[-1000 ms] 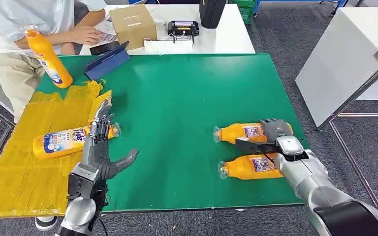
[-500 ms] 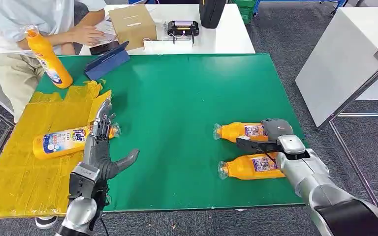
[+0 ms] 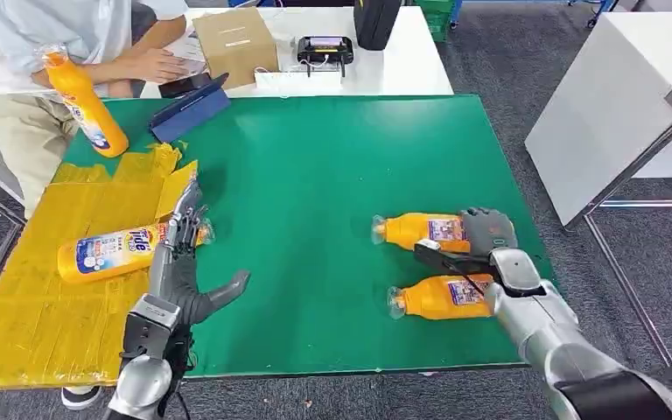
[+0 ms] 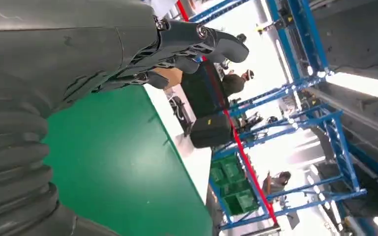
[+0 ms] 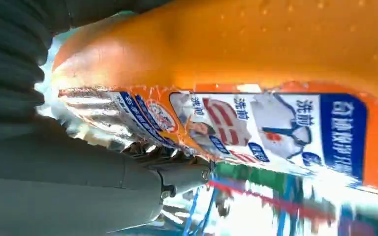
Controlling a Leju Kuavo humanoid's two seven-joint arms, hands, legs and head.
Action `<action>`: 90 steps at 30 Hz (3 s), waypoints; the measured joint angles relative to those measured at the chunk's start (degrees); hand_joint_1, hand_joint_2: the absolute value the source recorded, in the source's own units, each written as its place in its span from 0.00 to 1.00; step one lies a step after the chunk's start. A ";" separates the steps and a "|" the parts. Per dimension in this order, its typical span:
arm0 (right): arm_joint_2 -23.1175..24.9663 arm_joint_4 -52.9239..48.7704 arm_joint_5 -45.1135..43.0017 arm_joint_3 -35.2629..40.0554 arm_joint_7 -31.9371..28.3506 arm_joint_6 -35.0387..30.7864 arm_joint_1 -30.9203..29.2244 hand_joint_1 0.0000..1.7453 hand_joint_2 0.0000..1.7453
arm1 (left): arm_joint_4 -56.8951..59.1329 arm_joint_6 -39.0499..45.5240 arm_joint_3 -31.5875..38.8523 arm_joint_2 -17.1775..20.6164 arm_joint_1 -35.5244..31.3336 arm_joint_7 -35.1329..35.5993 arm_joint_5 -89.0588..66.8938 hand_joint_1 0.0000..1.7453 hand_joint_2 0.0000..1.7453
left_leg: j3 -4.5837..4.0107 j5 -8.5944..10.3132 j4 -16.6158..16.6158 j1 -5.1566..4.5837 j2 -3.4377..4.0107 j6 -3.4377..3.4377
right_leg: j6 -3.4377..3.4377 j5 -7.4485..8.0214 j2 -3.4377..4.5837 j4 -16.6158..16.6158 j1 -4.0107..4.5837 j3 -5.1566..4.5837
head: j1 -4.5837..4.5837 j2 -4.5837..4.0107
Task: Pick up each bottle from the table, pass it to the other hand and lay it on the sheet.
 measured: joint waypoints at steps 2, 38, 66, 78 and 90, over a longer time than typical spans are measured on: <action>1.62 -8.37 -3.39 -2.82 -1.23 -2.98 3.89 1.00 1.00 | -0.81 -0.68 -0.26 0.00 0.83 0.50 -1.03 0.00 1.00 | 0.00 -0.01 0.00 0.01 0.01 -0.01 | 0.00 -0.01 0.00 0.00 0.01 -0.05 | -0.02 0.00; 17.40 -41.04 -52.20 14.22 -19.52 25.56 23.07 1.00 1.00 | -0.42 -1.16 -6.06 0.48 -0.27 0.02 0.92 0.00 1.00 | -0.25 -0.02 -0.02 0.06 -0.18 -0.03 | -0.01 -0.13 -0.07 0.01 0.02 -0.29 | 0.00 0.00; 18.74 -35.56 -51.48 19.27 -19.77 22.96 21.55 1.00 1.00 | 1.62 -0.42 -9.55 1.11 -1.12 -0.81 1.13 1.00 1.00 | -0.26 -0.02 -0.02 0.07 -0.17 -0.04 | -0.01 -0.14 -0.08 0.01 0.02 -0.32 | 0.00 0.00; 18.56 -35.69 -49.41 19.38 -20.07 19.60 21.60 0.00 0.00 | 2.16 0.39 -9.53 1.16 -1.34 -1.46 4.00 1.00 1.00 | -0.26 -0.02 -0.02 0.07 -0.17 -0.04 | -0.01 -0.14 -0.07 0.01 0.02 -0.33 | -0.02 0.00; 16.03 -46.57 -45.28 14.18 -21.64 6.96 24.94 0.00 0.00 | 4.78 15.04 -6.54 3.04 -5.54 11.54 -30.72 1.00 1.00 | -0.25 0.00 -0.02 0.07 -0.19 -0.03 | -0.01 -0.13 -0.09 0.00 0.02 -0.32 | 0.02 0.00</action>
